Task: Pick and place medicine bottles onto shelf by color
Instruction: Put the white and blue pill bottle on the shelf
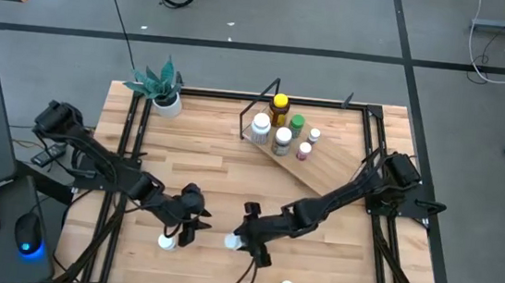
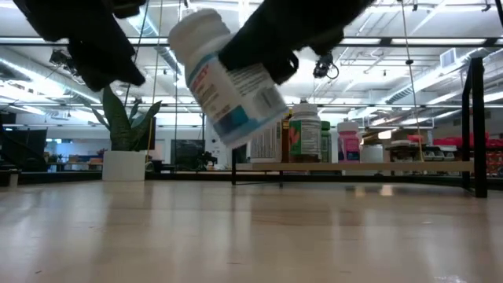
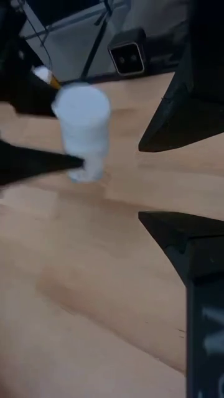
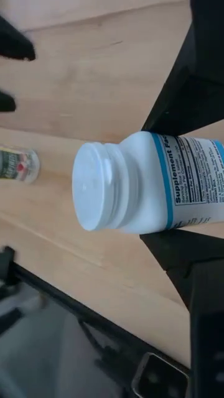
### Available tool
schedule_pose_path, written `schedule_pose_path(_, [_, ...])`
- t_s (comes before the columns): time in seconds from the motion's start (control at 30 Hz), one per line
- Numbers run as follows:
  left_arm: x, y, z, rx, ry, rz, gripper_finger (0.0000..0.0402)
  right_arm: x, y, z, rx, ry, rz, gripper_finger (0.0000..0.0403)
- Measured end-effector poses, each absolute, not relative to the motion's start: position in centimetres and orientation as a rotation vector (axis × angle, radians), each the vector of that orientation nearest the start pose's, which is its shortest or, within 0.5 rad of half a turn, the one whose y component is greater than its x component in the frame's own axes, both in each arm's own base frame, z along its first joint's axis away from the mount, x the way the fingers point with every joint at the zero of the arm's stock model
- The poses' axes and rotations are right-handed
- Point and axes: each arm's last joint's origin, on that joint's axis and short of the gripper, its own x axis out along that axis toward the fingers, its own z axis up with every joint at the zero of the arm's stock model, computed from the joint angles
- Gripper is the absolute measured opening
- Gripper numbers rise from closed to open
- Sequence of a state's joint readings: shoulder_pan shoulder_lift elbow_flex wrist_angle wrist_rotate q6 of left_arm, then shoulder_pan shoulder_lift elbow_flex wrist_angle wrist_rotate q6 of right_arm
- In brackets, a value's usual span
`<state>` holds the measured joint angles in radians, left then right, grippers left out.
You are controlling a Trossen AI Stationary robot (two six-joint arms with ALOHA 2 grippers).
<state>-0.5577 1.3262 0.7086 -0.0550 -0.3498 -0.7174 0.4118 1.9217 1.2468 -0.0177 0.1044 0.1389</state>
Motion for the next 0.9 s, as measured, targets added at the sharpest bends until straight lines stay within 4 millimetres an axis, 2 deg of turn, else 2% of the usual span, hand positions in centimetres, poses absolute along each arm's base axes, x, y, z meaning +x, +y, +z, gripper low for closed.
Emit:
schedule_pose_path(0.17, [22.3,-13.3,21.9,-0.325,0.548,0.07,0.0172,37.6,16.0,17.1,0.031,0.513,0.244,0.0236])
schedule_pose_path(0.33, [21.8,-14.3,23.0,-0.097,0.413,0.079,0.0172,36.3,15.0,15.4,0.077,0.373,0.199,0.0234])
schedule_pose_path(0.47, [22.1,-15.0,23.4,0.025,0.337,0.076,0.0172,35.5,13.9,14.3,0.094,0.327,0.147,0.0239])
schedule_pose_path(0.6, [22.5,-14.8,23.8,0.053,0.294,0.099,0.0172,35.2,13.3,13.5,0.106,0.347,0.131,0.024])
schedule_pose_path(0.9, [24.4,-13.5,22.1,0.067,0.337,0.17,0.0172,34.5,12.3,12.2,0.083,0.402,0.082,0.024])
